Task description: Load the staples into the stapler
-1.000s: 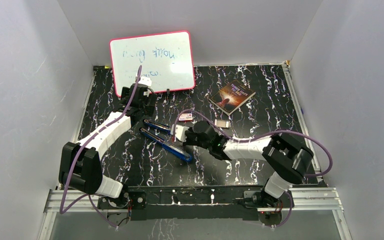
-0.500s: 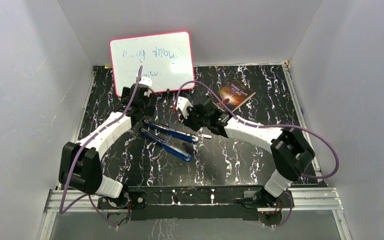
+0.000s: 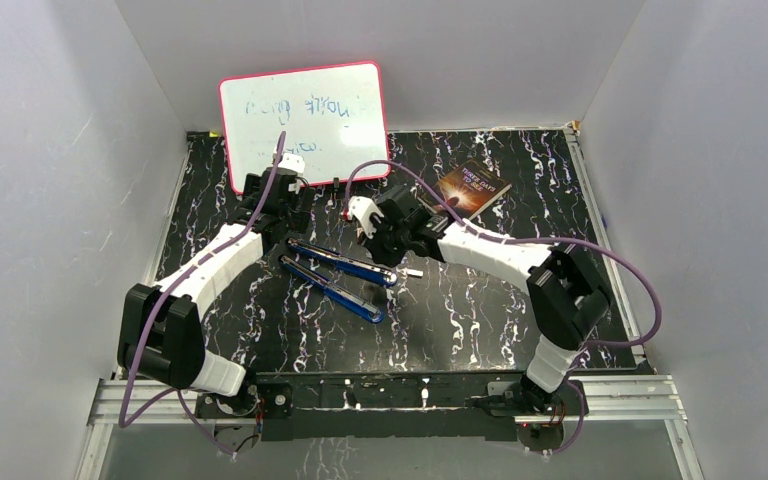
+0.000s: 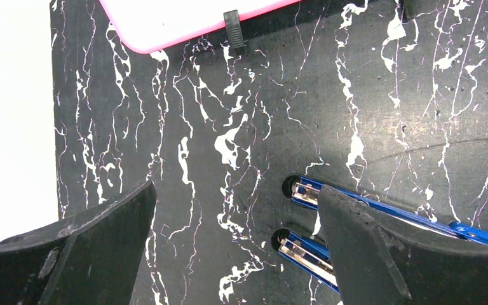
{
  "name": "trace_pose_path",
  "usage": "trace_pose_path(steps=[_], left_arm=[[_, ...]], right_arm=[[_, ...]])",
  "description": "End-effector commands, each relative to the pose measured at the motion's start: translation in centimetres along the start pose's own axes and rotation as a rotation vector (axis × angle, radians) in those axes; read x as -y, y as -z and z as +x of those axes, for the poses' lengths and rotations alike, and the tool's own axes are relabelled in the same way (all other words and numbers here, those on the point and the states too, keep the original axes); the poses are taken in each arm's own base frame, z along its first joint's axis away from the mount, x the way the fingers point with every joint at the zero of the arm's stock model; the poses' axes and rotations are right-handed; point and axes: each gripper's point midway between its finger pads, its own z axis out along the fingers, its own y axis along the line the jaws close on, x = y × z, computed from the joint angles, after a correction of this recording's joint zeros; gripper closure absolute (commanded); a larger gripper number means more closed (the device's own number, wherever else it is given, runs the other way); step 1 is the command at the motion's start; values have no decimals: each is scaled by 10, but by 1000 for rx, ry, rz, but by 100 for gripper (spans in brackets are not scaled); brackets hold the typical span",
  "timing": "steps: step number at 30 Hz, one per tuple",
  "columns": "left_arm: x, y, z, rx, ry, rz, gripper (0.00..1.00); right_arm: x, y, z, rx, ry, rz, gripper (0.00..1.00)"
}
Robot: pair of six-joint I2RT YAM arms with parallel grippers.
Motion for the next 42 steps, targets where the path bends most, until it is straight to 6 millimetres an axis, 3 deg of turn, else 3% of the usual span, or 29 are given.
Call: trace_pose_path(steps=[1,3,13,42], left_arm=[[-7,10,-11,40,7,-20,2],[-8,10,-10,39,6,-20,2],[-6,11,-11,43,-1,-19,2],[-5,10,-10,41,-6,-18,2]], right_arm=[[-3,2,-20,25,-9,-34,96],[-4,-8,-13,-3,-17,-51,96],[-8,-22,-11,-55,-10,-122,96],[-1,-33,4,-133,-61,-79,97]])
